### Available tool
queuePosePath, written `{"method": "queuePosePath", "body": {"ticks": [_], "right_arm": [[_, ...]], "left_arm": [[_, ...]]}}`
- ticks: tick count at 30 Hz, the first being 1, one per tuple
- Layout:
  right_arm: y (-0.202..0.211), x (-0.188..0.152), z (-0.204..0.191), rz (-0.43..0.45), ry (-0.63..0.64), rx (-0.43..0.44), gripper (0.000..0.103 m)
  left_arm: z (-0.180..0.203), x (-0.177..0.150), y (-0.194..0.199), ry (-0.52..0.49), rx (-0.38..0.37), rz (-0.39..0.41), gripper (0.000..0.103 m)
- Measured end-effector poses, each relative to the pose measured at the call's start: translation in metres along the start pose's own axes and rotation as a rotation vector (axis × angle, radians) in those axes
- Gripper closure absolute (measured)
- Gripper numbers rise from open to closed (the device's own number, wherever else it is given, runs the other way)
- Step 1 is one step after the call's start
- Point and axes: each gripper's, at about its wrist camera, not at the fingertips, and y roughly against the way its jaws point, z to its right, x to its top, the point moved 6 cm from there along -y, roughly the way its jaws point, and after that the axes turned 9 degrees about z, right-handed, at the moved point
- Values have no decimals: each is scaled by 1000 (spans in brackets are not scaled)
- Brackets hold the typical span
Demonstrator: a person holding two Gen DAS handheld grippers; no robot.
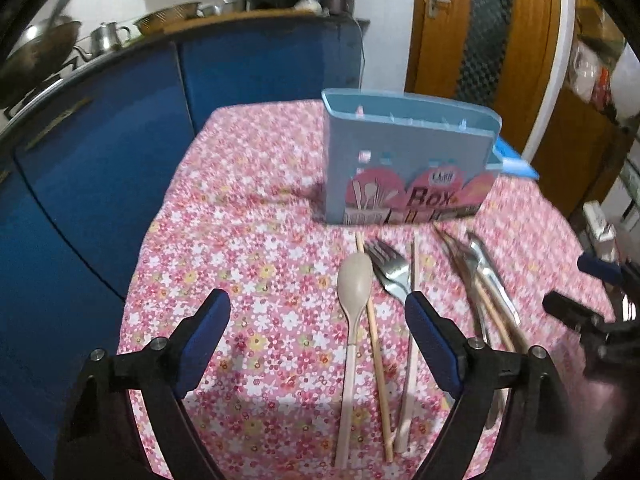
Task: Organize utensils
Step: 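Lower the right tool onto the silver tongs while the left tool hovers over the beige spoon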
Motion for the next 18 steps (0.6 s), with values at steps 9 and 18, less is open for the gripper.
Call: {"method": "queuePosePath", "body": {"ticks": [9, 18], "right_arm": [[-27, -1, 1, -180, -8, 54, 42], [-35, 0, -11, -248, 21, 117, 70]], "left_arm": [[-2, -16, -31, -3, -31, -175, 34], [0, -23, -45, -54, -16, -230, 39]]}}
